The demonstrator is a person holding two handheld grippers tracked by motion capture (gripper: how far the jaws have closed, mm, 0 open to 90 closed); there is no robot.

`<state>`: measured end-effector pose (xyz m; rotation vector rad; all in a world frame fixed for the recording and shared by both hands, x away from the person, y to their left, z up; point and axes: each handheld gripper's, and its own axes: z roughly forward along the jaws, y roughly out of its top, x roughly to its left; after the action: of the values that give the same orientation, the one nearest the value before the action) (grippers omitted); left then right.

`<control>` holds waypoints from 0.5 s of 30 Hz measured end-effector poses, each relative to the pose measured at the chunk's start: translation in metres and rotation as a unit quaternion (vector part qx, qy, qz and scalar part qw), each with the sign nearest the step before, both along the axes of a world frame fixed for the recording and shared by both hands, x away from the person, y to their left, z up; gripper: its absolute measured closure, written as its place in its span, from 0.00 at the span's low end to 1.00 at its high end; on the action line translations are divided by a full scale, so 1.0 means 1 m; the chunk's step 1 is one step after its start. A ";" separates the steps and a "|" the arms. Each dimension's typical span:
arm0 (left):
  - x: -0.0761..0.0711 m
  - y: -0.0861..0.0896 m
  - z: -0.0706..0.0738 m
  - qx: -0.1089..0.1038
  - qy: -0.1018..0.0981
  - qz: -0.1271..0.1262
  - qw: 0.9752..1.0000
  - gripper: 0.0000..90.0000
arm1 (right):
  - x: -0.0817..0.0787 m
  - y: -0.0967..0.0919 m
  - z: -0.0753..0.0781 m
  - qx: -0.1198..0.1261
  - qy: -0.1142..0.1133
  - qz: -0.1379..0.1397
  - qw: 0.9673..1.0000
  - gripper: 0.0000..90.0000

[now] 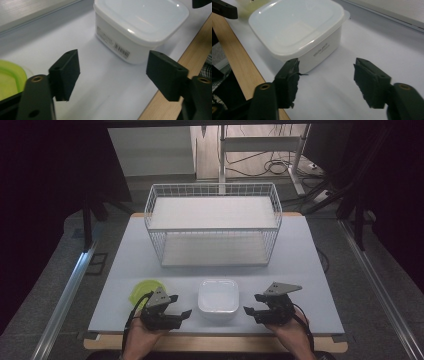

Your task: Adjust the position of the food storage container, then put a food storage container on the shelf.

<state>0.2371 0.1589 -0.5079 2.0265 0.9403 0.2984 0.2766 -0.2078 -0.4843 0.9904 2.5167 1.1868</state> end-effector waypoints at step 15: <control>-0.001 -0.010 -0.002 -0.004 -0.011 -0.030 0.999 0.12 | 0.002 -0.002 -0.002 0.023 -0.003 -0.008 1.000 0.19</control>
<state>0.2361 0.1485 -0.5095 2.0365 0.8648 0.2843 0.2783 -0.2097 -0.4863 1.0146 2.4837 1.2464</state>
